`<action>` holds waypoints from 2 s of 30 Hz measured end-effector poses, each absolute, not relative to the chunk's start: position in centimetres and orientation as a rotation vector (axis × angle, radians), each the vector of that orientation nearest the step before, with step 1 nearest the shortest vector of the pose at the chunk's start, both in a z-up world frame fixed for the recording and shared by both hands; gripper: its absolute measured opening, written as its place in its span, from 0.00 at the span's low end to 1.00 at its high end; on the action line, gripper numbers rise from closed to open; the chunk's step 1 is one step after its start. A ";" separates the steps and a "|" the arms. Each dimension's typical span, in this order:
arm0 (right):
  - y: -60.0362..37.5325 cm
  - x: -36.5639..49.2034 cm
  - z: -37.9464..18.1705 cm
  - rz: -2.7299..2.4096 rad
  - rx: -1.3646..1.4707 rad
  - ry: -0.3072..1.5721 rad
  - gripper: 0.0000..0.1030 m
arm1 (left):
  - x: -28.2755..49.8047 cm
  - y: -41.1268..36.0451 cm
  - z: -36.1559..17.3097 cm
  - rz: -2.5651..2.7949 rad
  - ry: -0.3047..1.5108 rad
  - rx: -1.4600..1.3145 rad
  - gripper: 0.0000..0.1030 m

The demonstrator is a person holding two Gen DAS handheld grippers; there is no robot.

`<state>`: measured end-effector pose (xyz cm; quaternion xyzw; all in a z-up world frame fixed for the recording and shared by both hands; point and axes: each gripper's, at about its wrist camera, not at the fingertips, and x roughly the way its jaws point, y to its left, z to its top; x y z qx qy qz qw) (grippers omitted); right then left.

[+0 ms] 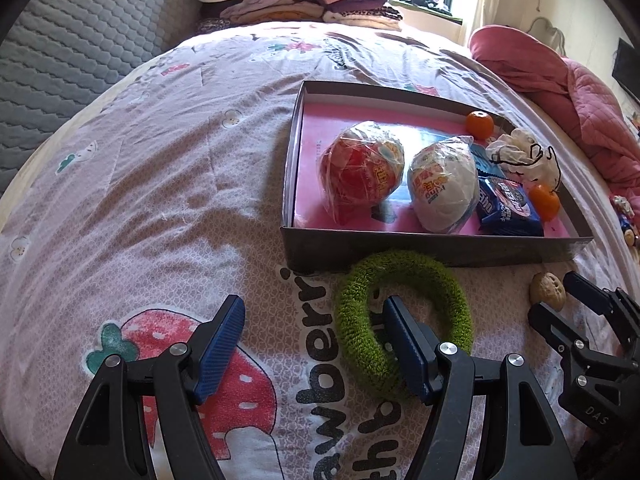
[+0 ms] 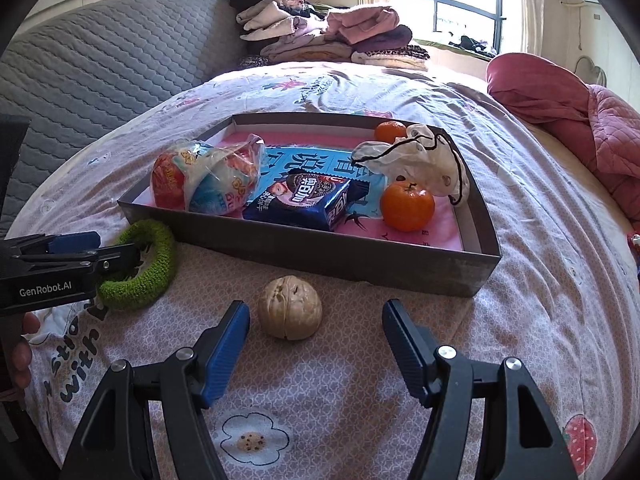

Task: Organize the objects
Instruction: 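Move the left tool over the green fuzzy ring while the right tool approaches the walnut, then close the left tool on the green fuzzy ring while the right tool grasps the walnut, then carry the green ring with the left tool while the right tool carries the walnut over the tray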

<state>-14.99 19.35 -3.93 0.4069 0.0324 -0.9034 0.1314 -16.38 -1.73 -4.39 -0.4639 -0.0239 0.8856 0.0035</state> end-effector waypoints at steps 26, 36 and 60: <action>18.2 -15.0 -3.9 -2.548 1.164 0.109 0.32 | -16.9 -1.1 -4.9 2.700 -0.149 -1.408 0.18; 18.7 -14.8 -3.6 -2.535 1.159 0.067 0.32 | -16.0 -0.7 -3.8 2.740 -0.111 -1.348 0.14; 20.1 -14.0 0.6 -2.601 1.000 -0.004 0.32 | -13.4 0.3 2.4 2.839 -0.026 -1.112 0.14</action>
